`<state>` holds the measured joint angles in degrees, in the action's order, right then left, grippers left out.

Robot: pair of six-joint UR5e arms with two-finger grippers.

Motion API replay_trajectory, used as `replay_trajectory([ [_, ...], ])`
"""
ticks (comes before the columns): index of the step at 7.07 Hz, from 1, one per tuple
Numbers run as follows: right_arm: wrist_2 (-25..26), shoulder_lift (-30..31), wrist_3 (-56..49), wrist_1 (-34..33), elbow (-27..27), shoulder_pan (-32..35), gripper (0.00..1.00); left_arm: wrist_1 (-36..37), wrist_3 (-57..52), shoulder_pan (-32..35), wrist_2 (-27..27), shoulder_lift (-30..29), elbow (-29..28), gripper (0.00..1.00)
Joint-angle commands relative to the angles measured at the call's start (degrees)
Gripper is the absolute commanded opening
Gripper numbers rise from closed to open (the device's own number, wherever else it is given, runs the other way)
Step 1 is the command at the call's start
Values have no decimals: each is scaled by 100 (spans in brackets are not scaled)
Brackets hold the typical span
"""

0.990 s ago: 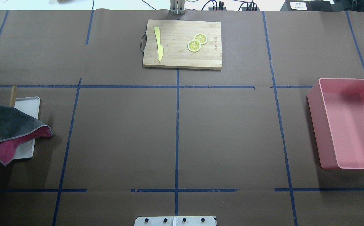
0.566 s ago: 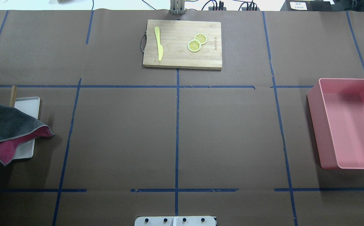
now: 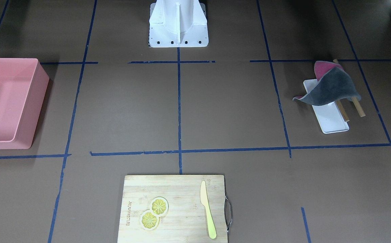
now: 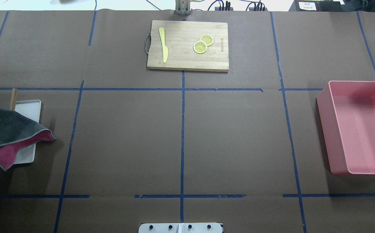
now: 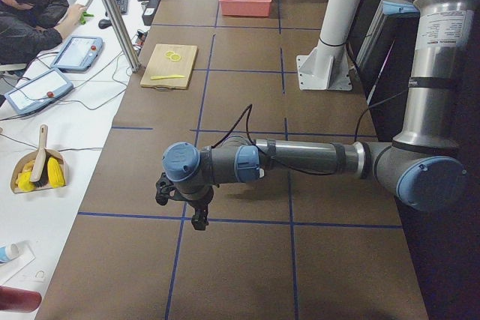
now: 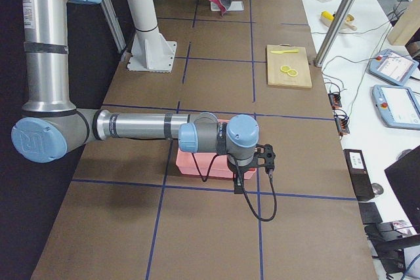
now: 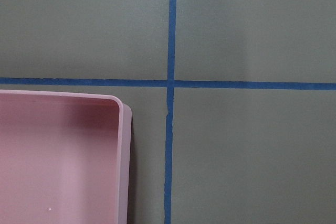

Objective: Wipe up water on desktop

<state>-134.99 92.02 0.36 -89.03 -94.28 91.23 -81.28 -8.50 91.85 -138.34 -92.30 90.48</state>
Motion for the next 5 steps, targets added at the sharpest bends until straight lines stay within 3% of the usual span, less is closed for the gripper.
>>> replay_trajectory([
  [1,-1,0,-1,0,-29,0,100,16,33,0,0,54,424,100],
  [3,-27,9,8,9,-47,0,100,-2,933,-43,-122,342,1336,100],
  [5,-115,0,-1,9,-73,-9,100,-28,1971,-463,-736,492,1770,100],
])
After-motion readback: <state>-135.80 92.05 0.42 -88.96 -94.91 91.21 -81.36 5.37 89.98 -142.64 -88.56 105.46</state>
